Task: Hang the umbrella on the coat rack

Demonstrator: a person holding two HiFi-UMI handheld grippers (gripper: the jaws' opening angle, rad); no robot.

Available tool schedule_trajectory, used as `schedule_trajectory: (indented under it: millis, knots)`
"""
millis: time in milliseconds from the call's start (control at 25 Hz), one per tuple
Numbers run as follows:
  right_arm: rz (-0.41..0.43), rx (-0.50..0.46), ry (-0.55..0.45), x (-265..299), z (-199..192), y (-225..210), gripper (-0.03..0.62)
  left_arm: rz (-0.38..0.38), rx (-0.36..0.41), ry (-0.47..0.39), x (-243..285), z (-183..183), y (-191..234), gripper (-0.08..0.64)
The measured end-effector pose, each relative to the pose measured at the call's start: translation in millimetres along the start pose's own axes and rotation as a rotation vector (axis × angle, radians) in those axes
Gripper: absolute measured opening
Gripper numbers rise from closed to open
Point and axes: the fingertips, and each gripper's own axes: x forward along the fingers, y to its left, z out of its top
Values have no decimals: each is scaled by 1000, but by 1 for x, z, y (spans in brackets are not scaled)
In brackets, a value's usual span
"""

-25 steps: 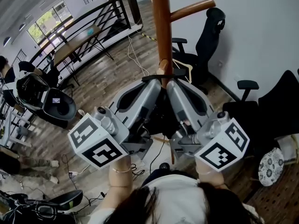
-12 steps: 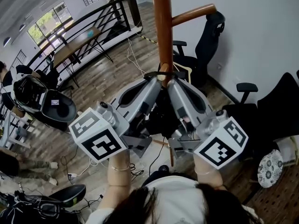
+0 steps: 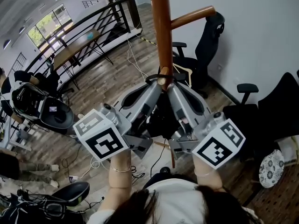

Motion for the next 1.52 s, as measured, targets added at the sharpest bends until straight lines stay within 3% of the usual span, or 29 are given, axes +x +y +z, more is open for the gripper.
schedule_trajectory:
  millis: [920, 1120, 1520]
  knots:
    - [-110, -41, 48, 7, -27, -33, 32, -22, -79, 48, 11, -27, 34, 8]
    - [-131, -46, 56, 6, -33, -40, 34, -96, -128, 52, 18, -34, 30, 8]
    - [-177, -66, 59, 8, -37, -49, 34, -131, -140, 71, 24, -40, 36, 8]
